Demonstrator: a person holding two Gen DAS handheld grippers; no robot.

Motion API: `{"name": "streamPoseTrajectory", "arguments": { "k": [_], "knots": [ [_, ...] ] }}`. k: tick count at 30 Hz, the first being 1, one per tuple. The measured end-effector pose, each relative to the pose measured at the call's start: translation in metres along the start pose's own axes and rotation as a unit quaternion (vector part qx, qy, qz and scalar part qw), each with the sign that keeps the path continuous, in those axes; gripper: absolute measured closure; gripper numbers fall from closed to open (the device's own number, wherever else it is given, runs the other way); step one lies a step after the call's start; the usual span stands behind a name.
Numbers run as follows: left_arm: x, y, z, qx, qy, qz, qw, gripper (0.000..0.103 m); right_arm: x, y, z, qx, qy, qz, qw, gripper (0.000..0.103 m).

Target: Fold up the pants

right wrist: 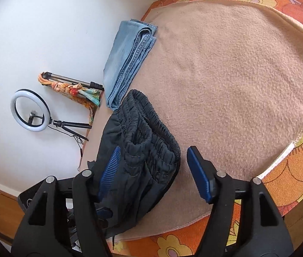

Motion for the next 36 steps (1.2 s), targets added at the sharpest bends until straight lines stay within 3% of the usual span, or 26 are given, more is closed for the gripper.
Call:
{"name": "streamPoseTrajectory", "arguments": {
  "k": [4,6,13,15,16,19,20,23,28,31,36],
  "knots": [
    [-0.012,0.017,-0.068,0.035,-0.08,0.016,0.996,0.082,0.012,0.009,0.005,-0.019,-0.008,0.053,0.998,0.022],
    [-0.023,0.028,-0.098,0.052,-0.128,0.016,0.9903,0.081,0.008,0.013,0.006,-0.016,-0.008,0.039,0.999,0.019],
    [-0.077,0.093,-0.187,0.085,-0.23,-0.058,0.9678,0.077,-0.007,0.018,0.018,0.005,0.026,0.016,1.0,0.017],
    [-0.086,0.111,-0.197,0.084,-0.233,-0.079,0.9656,0.077,-0.016,0.021,0.023,0.008,0.052,-0.007,0.999,0.018],
    [-0.087,0.119,-0.198,0.081,-0.233,-0.085,0.9653,0.077,-0.02,0.023,0.026,0.009,0.066,-0.021,0.998,0.023],
    [-0.078,0.132,-0.191,0.066,-0.226,-0.065,0.9696,0.077,-0.029,0.028,0.036,0.016,0.107,-0.058,0.992,0.044],
    [-0.073,0.134,-0.188,0.062,-0.224,-0.054,0.9711,0.077,-0.031,0.029,0.039,0.016,0.117,-0.064,0.991,0.058],
    [-0.068,0.136,-0.173,0.048,-0.21,-0.038,0.9758,0.077,-0.031,0.03,0.041,0.018,0.112,-0.049,0.992,0.076],
    [-0.077,0.148,-0.149,0.006,-0.195,-0.037,0.9802,0.077,-0.06,0.029,-0.002,0.043,0.053,-0.046,0.997,0.082],
    [-0.079,0.152,-0.145,0.014,-0.173,-0.04,0.984,0.077,-0.066,0.026,-0.027,0.059,0.053,-0.075,0.994,0.082],
    [-0.08,0.154,-0.147,0.013,-0.165,-0.04,0.9854,0.077,-0.023,0.033,-0.002,0.018,0.151,-0.09,0.984,0.081]
  ]
}}
Point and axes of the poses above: each gripper's, at about its wrist camera, not at the fingertips, and z roughly the way its jaws point, x to its right, y to its underside, the point moved 3 cm from there along z, roughly the way its jaws point, and after that the axes turned 5 degrees about x, right-handed, at the moved point
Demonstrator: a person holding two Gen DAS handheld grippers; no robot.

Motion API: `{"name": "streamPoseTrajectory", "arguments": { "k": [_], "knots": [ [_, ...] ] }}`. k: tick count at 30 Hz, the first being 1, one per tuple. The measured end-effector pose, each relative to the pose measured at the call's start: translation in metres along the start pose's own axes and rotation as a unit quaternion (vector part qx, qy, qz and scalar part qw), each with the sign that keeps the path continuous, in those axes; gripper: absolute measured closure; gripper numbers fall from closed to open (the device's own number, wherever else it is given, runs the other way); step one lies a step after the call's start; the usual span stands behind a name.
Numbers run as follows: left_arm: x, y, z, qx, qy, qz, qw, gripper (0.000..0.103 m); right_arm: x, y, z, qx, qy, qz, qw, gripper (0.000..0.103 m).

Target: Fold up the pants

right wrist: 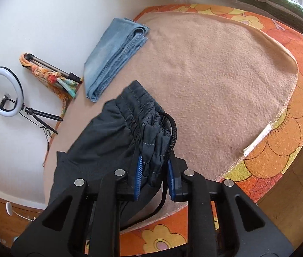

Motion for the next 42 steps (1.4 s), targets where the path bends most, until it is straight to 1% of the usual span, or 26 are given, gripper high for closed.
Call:
{"name": "streamPoseTrajectory", "arguments": {
  "k": [1,3,5,7,9,10,11,13,15,17,19,21,23,24,26,28,31,32,34,35,36,37,38,39,41,42],
  "knots": [
    [0.0,0.0,-0.001,-0.001,0.0,0.0,1.0,0.077,0.003,0.003,0.006,-0.012,0.011,-0.011,1.0,0.077],
    [0.002,-0.001,-0.002,-0.001,-0.002,-0.001,1.0,0.077,0.007,0.003,0.003,-0.015,0.015,-0.014,1.0,0.07],
    [0.004,-0.005,-0.003,0.008,0.0,-0.01,0.9999,0.077,0.007,0.0,-0.008,-0.01,0.039,-0.022,0.999,0.051],
    [0.012,-0.011,-0.008,0.025,0.006,-0.006,0.9996,0.077,0.004,-0.004,-0.028,0.02,0.064,-0.036,0.997,0.05],
    [0.022,-0.018,-0.01,0.04,0.016,0.002,0.9991,0.077,-0.008,-0.01,-0.048,0.059,0.074,-0.061,0.994,0.05],
    [0.027,-0.022,-0.009,0.045,0.024,0.004,0.9987,0.077,-0.017,-0.013,-0.055,0.073,0.072,-0.077,0.992,0.05],
    [0.031,-0.025,-0.007,0.043,0.032,0.007,0.9985,0.077,-0.029,-0.017,-0.059,0.084,0.061,-0.094,0.99,0.05],
    [0.041,-0.027,0.002,0.032,0.031,0.029,0.9986,0.077,-0.055,-0.021,-0.057,0.083,0.032,-0.134,0.987,0.049],
    [0.048,-0.028,0.008,0.025,0.028,0.047,0.9982,0.077,-0.084,-0.022,-0.04,0.062,0.004,-0.178,0.982,0.049],
    [0.047,-0.027,0.013,0.018,0.032,0.045,0.9983,0.077,-0.11,-0.024,-0.015,0.035,-0.013,-0.228,0.973,0.049],
    [0.045,-0.024,0.019,0.006,0.036,0.041,0.9985,0.077,-0.133,-0.027,0.012,0.003,-0.033,-0.274,0.961,0.049],
    [0.042,-0.018,0.025,-0.007,0.029,0.042,0.9987,0.077,-0.149,-0.034,0.039,-0.023,-0.041,-0.305,0.951,0.049],
    [0.039,-0.014,0.03,-0.016,0.03,0.036,0.9988,0.077,-0.164,-0.037,0.063,-0.058,-0.055,-0.341,0.937,0.048],
    [0.037,-0.013,0.03,-0.011,0.034,0.033,0.9988,0.077,-0.171,-0.037,0.076,-0.079,-0.061,-0.357,0.929,0.046],
    [0.036,-0.013,0.029,-0.012,0.039,0.031,0.9987,0.077,-0.18,-0.034,0.099,-0.106,-0.062,-0.387,0.914,0.043],
    [0.034,-0.013,0.029,-0.011,0.043,0.029,0.9986,0.077,-0.188,-0.023,0.121,-0.148,-0.073,-0.411,0.897,0.04],
    [0.032,-0.013,0.028,-0.008,0.049,0.024,0.9985,0.077,-0.192,-0.006,0.147,-0.191,-0.062,-0.449,0.87,0.039],
    [0.031,-0.013,0.028,-0.009,0.051,0.022,0.9984,0.077,-0.191,-0.004,0.153,-0.201,-0.057,-0.456,0.865,0.039],
    [0.029,-0.013,0.028,-0.009,0.053,0.017,0.9984,0.077,-0.188,-0.003,0.158,-0.209,-0.061,-0.457,0.862,0.039],
    [0.028,-0.013,0.027,-0.008,0.054,0.016,0.9984,0.077,-0.188,-0.004,0.157,-0.206,-0.072,-0.455,0.864,0.04],
    [0.029,-0.014,0.028,-0.008,0.055,0.018,0.9983,0.077,-0.188,-0.004,0.155,-0.205,-0.081,-0.45,0.866,0.045],
    [0.029,-0.015,0.028,-0.007,0.056,0.02,0.9982,0.077,-0.187,-0.004,0.154,-0.209,-0.088,-0.446,0.866,0.067],
    [0.028,-0.015,0.028,-0.006,0.057,0.021,0.9981,0.077,-0.187,-0.001,0.154,-0.212,-0.086,-0.449,0.864,0.087],
    [0.027,-0.016,0.027,-0.005,0.058,0.022,0.998,0.077,-0.188,0.003,0.153,-0.207,-0.077,-0.463,0.858,0.089],
    [0.026,-0.016,0.027,-0.004,0.06,0.022,0.9979,0.077,-0.192,0.013,0.149,-0.192,-0.06,-0.501,0.842,0.098],
    [0.026,-0.017,0.028,-0.003,0.061,0.021,0.9979,0.077,-0.194,0.014,0.148,-0.181,-0.05,-0.51,0.839,0.099]
  ]
}}
Point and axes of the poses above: each gripper's, at about its wrist camera, not at the fingertips, and z roughly the way its jaws point, x to its right, y to its underside, the point moved 3 cm from there along z, roughly the way its jaws point, and after that the axes turned 5 degrees about x, right-handed, at the moved point
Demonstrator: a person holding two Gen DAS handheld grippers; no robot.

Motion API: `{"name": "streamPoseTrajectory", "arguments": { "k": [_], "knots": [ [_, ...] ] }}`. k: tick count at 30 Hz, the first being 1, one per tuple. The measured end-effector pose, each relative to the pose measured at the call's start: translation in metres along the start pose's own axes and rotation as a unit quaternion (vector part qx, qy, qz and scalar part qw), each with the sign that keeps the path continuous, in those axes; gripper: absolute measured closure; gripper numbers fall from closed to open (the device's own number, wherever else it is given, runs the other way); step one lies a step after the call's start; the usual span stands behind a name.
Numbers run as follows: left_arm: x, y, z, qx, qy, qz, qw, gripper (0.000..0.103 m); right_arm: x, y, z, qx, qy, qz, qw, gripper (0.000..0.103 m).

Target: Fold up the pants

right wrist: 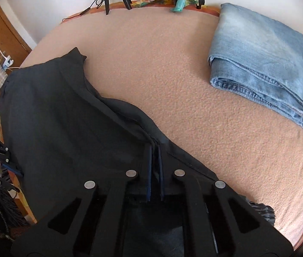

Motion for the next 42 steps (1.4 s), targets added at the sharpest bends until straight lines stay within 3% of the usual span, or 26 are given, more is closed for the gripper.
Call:
{"name": "streamPoseTrajectory", "arguments": {
  "k": [4,6,9,14,17,21,24,27,28,31,33,39,41,42],
  "knots": [
    [0.0,0.001,-0.001,0.001,-0.003,-0.003,1.0,0.077,0.022,-0.013,-0.003,0.015,0.07,0.041,0.997,0.1],
    [0.002,0.003,-0.002,0.001,-0.005,-0.003,1.0,0.077,0.022,-0.016,-0.003,-0.001,0.055,0.048,0.997,0.1],
    [0.0,0.005,-0.008,0.004,-0.011,-0.014,0.9998,0.077,0.014,-0.028,-0.015,0.024,0.043,0.058,0.997,0.07],
    [-0.002,0.002,-0.043,0.051,-0.036,-0.012,0.998,0.077,-0.026,-0.064,-0.019,0.079,-0.069,0.081,0.991,0.038],
    [-0.012,0.008,-0.06,0.062,-0.055,-0.018,0.9964,0.077,-0.049,-0.089,0.008,0.069,-0.113,0.098,0.986,0.038],
    [-0.026,0.023,-0.064,0.049,-0.072,-0.033,0.9957,0.077,-0.081,-0.113,0.055,0.036,-0.143,0.098,0.984,0.038],
    [-0.035,0.034,-0.062,0.036,-0.076,-0.047,0.9954,0.077,-0.095,-0.117,0.082,0.009,-0.14,0.103,0.985,0.038],
    [-0.042,0.039,-0.064,0.046,-0.059,-0.064,0.9952,0.077,-0.107,-0.119,0.09,0.002,-0.141,0.089,0.986,0.069],
    [-0.044,0.039,-0.065,0.047,-0.055,-0.069,0.995,0.077,-0.113,-0.122,0.09,0.002,-0.136,0.078,0.988,0.092],
    [-0.043,0.039,-0.065,0.048,-0.053,-0.069,0.9951,0.076,-0.126,-0.13,0.085,0.021,-0.09,0.031,0.995,0.098],
    [-0.038,0.039,-0.062,0.048,-0.056,-0.064,0.9952,0.075,-0.123,-0.14,0.08,0.04,-0.065,0.032,0.997,0.099],
    [-0.035,0.042,-0.074,0.061,-0.063,-0.086,0.9924,0.069,-0.127,-0.134,0.085,0.013,-0.033,0.019,0.999,0.092],
    [-0.035,0.043,-0.085,0.075,-0.066,-0.092,0.9907,0.062,-0.125,-0.132,0.075,0.025,-0.024,0.034,0.999,0.067],
    [-0.034,0.044,-0.093,0.085,-0.071,-0.094,0.9895,0.062,-0.123,-0.131,0.067,0.037,-0.018,0.04,0.998,0.061]
  ]
}}
Point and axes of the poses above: each gripper's, at about its wrist camera, not at the fingertips, and z roughly the way its jaws point, x to its right, y to its underside, the point moved 3 cm from there along z, roughly the way its jaws point, and after that the axes turned 5 degrees about x, right-handed, at the moved point
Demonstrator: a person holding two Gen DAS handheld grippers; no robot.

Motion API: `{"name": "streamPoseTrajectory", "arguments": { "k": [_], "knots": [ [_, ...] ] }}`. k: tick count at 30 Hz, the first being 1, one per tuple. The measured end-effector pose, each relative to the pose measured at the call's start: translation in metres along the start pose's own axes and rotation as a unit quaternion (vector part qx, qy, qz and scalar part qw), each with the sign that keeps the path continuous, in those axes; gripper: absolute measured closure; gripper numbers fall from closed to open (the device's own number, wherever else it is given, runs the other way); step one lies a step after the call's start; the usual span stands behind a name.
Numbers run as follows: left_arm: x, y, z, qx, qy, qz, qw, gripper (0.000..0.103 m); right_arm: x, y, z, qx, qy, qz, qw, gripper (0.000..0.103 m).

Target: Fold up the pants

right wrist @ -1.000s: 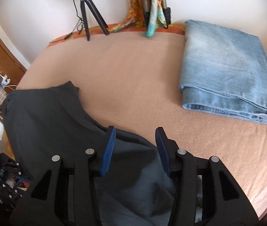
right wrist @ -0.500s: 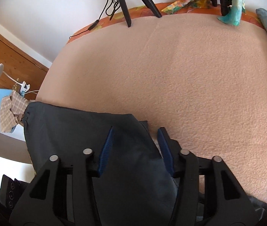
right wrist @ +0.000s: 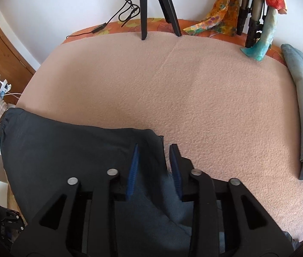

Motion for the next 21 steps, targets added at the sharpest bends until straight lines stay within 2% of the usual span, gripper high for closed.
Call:
{"name": "streamPoseTrajectory", "arguments": {
  "k": [1,3,5,6,9,11,13,16,18,21],
  "knots": [
    [-0.001,0.0,-0.008,0.008,-0.003,-0.001,1.0,0.062,0.0,0.0,-0.009,0.013,0.005,0.004,1.0,0.056],
    [-0.003,-0.003,-0.026,0.029,-0.016,-0.007,0.9994,0.06,-0.001,0.002,-0.03,0.037,-0.001,0.021,0.999,0.052],
    [-0.01,-0.005,-0.047,0.057,-0.03,-0.02,0.9977,0.048,-0.002,0.006,-0.053,0.06,-0.012,0.041,0.997,0.048],
    [-0.016,-0.005,-0.059,0.071,-0.037,-0.032,0.9963,0.046,-0.004,0.009,-0.063,0.07,-0.017,0.046,0.996,0.046],
    [-0.044,-0.003,-0.095,0.108,-0.061,-0.084,0.9887,0.045,-0.018,0.024,-0.09,0.094,-0.016,0.046,0.994,0.043],
    [-0.069,0.001,-0.12,0.138,-0.083,-0.126,0.9789,0.045,-0.029,0.037,-0.103,0.104,-0.02,0.047,0.993,0.042],
    [-0.1,0.009,-0.149,0.177,-0.108,-0.174,0.9626,0.045,-0.039,0.048,-0.115,0.111,-0.03,0.057,0.992,0.041],
    [-0.153,0.028,-0.194,0.229,-0.127,-0.27,0.9268,0.045,-0.057,0.066,-0.129,0.117,-0.051,0.069,0.989,0.039],
    [-0.184,0.045,-0.223,0.252,-0.175,-0.308,0.9008,0.045,-0.071,0.077,-0.133,0.116,-0.058,0.069,0.989,0.039],
    [-0.228,0.075,-0.26,0.283,-0.23,-0.375,0.8524,0.045,-0.089,0.092,-0.135,0.115,-0.076,0.072,0.988,0.039]
  ]
}}
Point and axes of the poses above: each gripper's, at about its wrist camera, not at the fingertips, and z roughly the way its jaws point, x to its right, y to its underside, the point moved 3 cm from there along z, roughly the way its jaws point, and after that the axes turned 5 degrees about x, right-handed, at the moved point
